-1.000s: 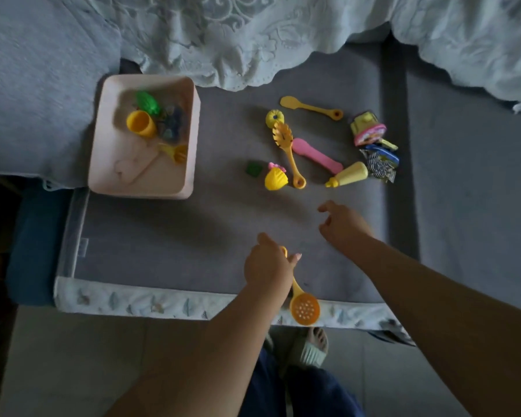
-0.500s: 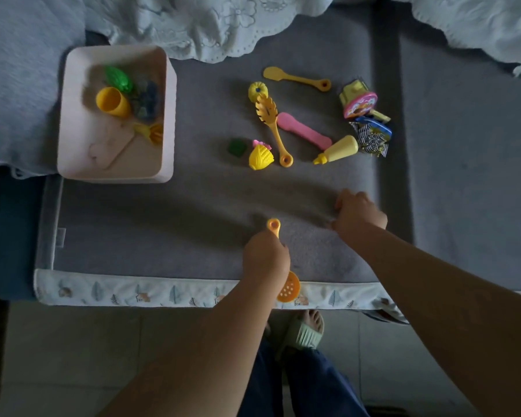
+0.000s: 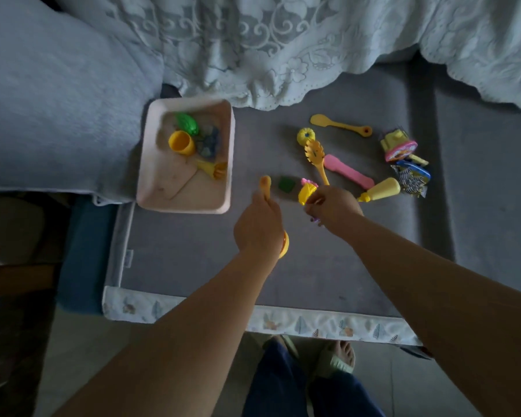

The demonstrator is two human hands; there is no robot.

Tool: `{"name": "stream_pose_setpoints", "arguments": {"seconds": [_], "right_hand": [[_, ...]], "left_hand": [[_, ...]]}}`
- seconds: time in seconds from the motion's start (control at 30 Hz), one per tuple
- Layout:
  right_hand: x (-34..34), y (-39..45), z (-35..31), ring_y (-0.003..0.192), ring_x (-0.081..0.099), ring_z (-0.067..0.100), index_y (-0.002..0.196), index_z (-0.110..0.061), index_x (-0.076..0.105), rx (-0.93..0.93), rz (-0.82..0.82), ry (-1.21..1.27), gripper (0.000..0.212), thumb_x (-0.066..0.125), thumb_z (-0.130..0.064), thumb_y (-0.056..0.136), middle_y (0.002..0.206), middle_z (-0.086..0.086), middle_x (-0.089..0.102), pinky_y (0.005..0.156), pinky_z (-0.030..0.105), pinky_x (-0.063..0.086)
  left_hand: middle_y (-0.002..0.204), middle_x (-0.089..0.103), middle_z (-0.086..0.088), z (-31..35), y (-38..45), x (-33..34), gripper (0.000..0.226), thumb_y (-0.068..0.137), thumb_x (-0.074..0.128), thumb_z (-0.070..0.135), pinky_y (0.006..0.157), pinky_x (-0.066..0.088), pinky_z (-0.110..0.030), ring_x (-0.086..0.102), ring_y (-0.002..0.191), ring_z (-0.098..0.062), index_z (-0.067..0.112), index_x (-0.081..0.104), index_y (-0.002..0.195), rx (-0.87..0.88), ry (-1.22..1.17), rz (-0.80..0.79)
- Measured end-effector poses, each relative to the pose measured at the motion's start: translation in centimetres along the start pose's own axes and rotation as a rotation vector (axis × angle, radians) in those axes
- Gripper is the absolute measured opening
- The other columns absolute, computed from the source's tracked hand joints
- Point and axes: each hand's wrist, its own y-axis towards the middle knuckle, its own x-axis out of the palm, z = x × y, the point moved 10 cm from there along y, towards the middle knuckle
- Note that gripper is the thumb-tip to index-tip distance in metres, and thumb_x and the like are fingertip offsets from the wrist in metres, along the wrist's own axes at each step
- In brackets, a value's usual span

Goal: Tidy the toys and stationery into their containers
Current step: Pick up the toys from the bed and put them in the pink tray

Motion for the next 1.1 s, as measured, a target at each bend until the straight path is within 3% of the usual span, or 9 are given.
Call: {"name": "stream_pose_setpoints", "arguments": {"seconds": [0.13, 0.27, 0.3, 0.37, 0.47, 0.63, 0.77, 0.93, 1.1], "right_hand": [[3.0, 1.0, -8.4, 0.063, 0.065, 0.018, 0.077, -0.012, 0.061, 0.018, -0.064, 0.523, 0.014, 0.063, -0.006, 0.089, 0.075, 0.012, 0.064, 0.064, 0.032, 0.059], [6.1, 2.5, -14.9, 0.073, 0.067, 0.018, 0.084, -0.012, 0.062, 0.033, -0.142, 0.728, 0.008, 0.063, -0.01, 0.091, 0.085, 0.011, 0.067, 0.065, 0.031, 0.059], [6.4, 2.8, -15.3, 0.077, 0.066, 0.019, 0.089, -0.013, 0.064, 0.02, -0.138, 0.713, 0.002, 0.064, -0.013, 0.091, 0.09, 0.011, 0.067, 0.072, 0.034, 0.06], [6.4, 3.6, -15.7, 0.085, 0.063, 0.02, 0.101, -0.014, 0.067, -0.01, -0.093, 0.595, 0.014, 0.067, -0.019, 0.088, 0.095, 0.01, 0.067, 0.083, 0.041, 0.058], [5.7, 4.2, -14.9, 0.093, 0.065, 0.022, 0.109, -0.02, 0.069, 0.007, -0.022, 0.409, 0.023, 0.067, -0.023, 0.087, 0.1, 0.006, 0.068, 0.088, 0.042, 0.057], [3.8, 5.1, -9.9, 0.085, 0.061, 0.019, 0.112, -0.024, 0.068, 0.114, 0.029, 0.295, 0.023, 0.059, -0.019, 0.09, 0.099, 0.002, 0.065, 0.079, 0.033, 0.054], [1.6, 6.0, -5.6, 0.067, 0.055, 0.014, 0.106, -0.021, 0.067, 0.166, 0.076, 0.268, 0.019, 0.058, -0.016, 0.09, 0.089, 0.002, 0.062, 0.066, 0.028, 0.05], [-2.6, 7.2, -1.7, 0.092, 0.064, 0.029, 0.113, -0.018, 0.064, 0.194, 0.182, 0.096, 0.026, 0.058, -0.017, 0.087, 0.105, 0.007, 0.066, 0.08, 0.037, 0.055], [-4.7, 8.0, 1.1, 0.102, 0.063, 0.031, 0.117, -0.011, 0.059, 0.22, 0.217, -0.099, 0.025, 0.052, -0.019, 0.094, 0.111, 0.014, 0.065, 0.083, 0.036, 0.05]], "left_hand": [[0.097, 0.069, -0.012, -3.0, 5.0, -6.7, 0.036, 0.103, 0.028, 0.039, 0.069, 0.04, -0.036, 0.064, 0.092, -0.033, 0.014, 0.052, 0.113, -0.012, 0.017, 0.136], [0.101, 0.067, -0.013, -6.9, 10.7, -11.2, 0.039, 0.103, 0.026, 0.042, 0.084, 0.044, -0.041, 0.064, 0.096, -0.034, 0.017, 0.047, 0.124, -0.022, 0.01, 0.15], [0.105, 0.066, -0.013, -7.2, 11.5, -11.6, 0.04, 0.102, 0.028, 0.043, 0.085, 0.044, -0.042, 0.063, 0.099, -0.035, 0.017, 0.046, 0.126, -0.012, 0.023, 0.125], [0.114, 0.061, -0.015, -8.0, 12.8, -12.4, 0.045, 0.1, 0.033, 0.047, 0.085, 0.044, -0.041, 0.06, 0.105, -0.035, 0.017, 0.044, 0.13, -0.01, 0.078, 0.072], [0.122, 0.055, -0.015, -8.9, 14.1, -12.7, 0.045, 0.1, 0.035, 0.045, 0.085, 0.044, -0.041, 0.056, 0.11, -0.035, 0.017, 0.043, 0.133, -0.012, 0.14, 0.036], [0.112, 0.06, -0.011, -6.8, 14.3, -8.9, 0.034, 0.1, 0.034, 0.033, 0.086, 0.044, -0.041, 0.058, 0.105, -0.031, 0.011, 0.053, 0.117, 0.066, 0.05, -0.045], [0.111, 0.061, -0.012, -1.8, 12.3, -5.1, 0.028, 0.096, 0.044, 0.026, 0.086, 0.042, -0.038, 0.058, 0.103, -0.031, 0.008, 0.054, 0.115, 0.25, 0.05, -0.076], [0.116, 0.06, -0.01, 2.3, 9.9, 1.8, 0.032, 0.095, 0.048, 0.026, 0.085, 0.044, -0.035, 0.058, 0.109, -0.03, 0.008, 0.054, 0.121, 0.201, -0.067, -0.329], [0.12, 0.06, -0.007, 4.7, 8.7, 6.2, 0.035, 0.088, 0.061, 0.021, 0.093, 0.047, -0.035, 0.058, 0.112, -0.025, 0.016, 0.055, 0.122, 0.189, -0.041, -0.355]]}}
